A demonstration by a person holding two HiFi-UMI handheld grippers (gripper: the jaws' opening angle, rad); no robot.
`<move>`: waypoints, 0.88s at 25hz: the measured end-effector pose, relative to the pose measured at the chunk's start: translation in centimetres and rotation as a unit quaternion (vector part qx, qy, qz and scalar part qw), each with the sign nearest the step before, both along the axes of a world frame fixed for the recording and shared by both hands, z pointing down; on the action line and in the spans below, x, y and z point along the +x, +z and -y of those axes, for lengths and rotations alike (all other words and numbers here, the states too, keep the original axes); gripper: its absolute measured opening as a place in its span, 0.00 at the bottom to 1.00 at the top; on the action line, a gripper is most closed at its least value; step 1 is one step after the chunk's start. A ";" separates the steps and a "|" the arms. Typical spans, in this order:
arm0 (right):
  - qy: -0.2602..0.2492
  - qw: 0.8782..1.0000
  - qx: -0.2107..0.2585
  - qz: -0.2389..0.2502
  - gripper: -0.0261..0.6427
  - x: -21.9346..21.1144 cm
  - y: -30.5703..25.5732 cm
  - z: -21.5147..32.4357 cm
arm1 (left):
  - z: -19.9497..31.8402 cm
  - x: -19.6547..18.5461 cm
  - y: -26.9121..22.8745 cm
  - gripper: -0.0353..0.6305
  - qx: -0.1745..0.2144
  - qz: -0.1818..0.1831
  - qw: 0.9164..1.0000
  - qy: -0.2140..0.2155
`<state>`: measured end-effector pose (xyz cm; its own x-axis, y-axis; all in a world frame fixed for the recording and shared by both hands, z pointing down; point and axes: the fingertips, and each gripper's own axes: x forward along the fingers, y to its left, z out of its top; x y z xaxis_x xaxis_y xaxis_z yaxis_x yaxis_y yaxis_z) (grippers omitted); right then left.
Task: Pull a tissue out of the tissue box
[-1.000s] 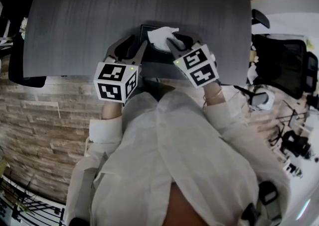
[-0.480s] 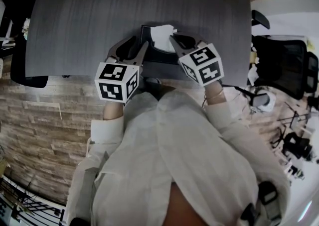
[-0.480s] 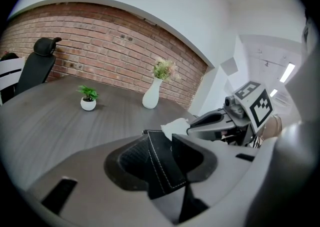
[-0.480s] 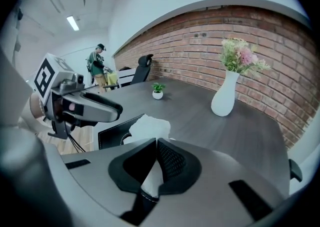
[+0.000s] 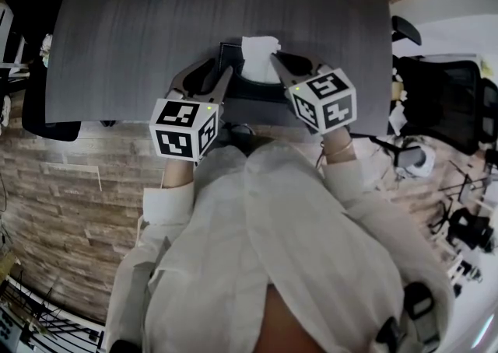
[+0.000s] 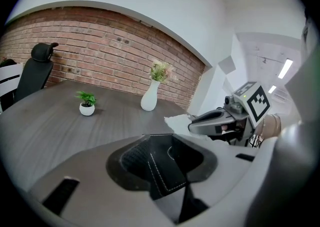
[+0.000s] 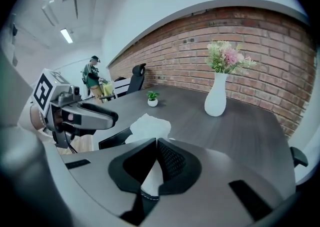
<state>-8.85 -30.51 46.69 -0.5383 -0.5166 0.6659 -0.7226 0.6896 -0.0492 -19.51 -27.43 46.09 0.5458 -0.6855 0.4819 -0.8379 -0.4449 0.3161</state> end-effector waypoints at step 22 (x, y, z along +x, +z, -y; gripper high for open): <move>0.021 0.995 0.021 0.099 0.06 0.4 -4.1 0.9 | 0.2 1.9 -3.5 0.09 0.049 -0.029 0.998 0.040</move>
